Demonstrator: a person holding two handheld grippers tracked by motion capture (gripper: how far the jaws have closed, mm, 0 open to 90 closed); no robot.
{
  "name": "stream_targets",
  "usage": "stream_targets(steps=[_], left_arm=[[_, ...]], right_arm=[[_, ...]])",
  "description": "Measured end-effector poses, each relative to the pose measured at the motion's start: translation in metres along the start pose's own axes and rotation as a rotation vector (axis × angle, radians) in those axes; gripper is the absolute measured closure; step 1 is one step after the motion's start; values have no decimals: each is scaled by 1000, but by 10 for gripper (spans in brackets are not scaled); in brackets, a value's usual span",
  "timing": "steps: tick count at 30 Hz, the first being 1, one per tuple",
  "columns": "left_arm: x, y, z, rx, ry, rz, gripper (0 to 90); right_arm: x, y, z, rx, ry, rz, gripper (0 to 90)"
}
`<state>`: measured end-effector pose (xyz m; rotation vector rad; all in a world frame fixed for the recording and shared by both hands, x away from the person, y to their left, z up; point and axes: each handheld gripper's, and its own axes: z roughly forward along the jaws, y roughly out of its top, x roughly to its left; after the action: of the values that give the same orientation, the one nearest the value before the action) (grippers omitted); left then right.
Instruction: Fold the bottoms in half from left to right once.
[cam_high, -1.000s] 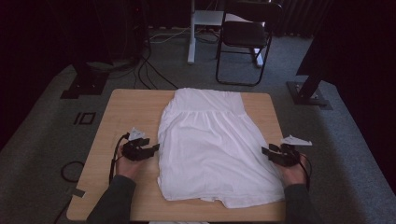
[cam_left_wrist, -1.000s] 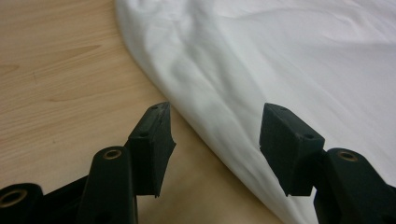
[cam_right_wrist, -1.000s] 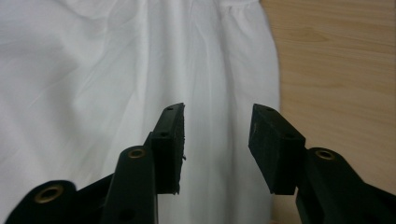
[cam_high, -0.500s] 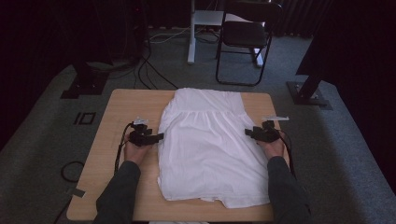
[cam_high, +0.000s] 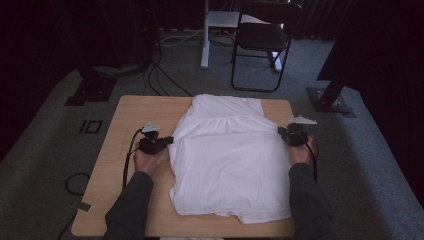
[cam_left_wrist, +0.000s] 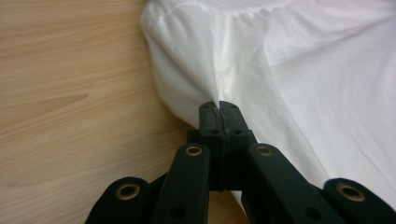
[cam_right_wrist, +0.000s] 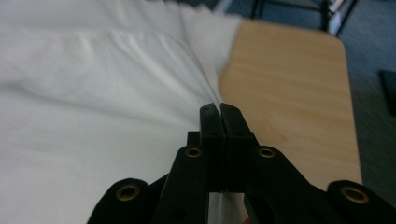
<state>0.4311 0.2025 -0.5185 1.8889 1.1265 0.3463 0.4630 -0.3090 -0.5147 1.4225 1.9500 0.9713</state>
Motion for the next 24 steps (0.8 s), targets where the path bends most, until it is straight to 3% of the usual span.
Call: stream_targets(steps=[2,3,6,9,13,17,18,19,20,21,24], left_arm=[[-2,-4,4,17,-2,3,900],[-2,-4,4,17,-2,3,900],[-3,-16,2,38,3,17,900],[-2,-21,-4,37,7,22,900],[-2,-29,-16,33,18,37,900],[-7,-40,-35,27,21,65,900],[-11,-48,-46,26,17,82,900],[-11,-48,-46,26,17,82,900],[-16,-58,-60,19,17,98,900],[-16,-58,-60,19,17,98,900],[-25,-75,-80,14,22,110,900]], right_arm=[[1,-11,12,53,-16,-15,887],[1,-11,12,53,-16,-15,887],[1,-29,25,107,4,17,887],[6,-34,24,103,12,11,886],[17,-43,13,106,31,-15,886],[28,-60,-5,90,68,12,886],[32,-66,-14,91,84,13,886],[32,-66,-14,91,84,13,886],[39,-74,-24,98,103,15,885],[39,-74,-24,98,103,15,885],[51,-88,-43,110,137,13,884]])
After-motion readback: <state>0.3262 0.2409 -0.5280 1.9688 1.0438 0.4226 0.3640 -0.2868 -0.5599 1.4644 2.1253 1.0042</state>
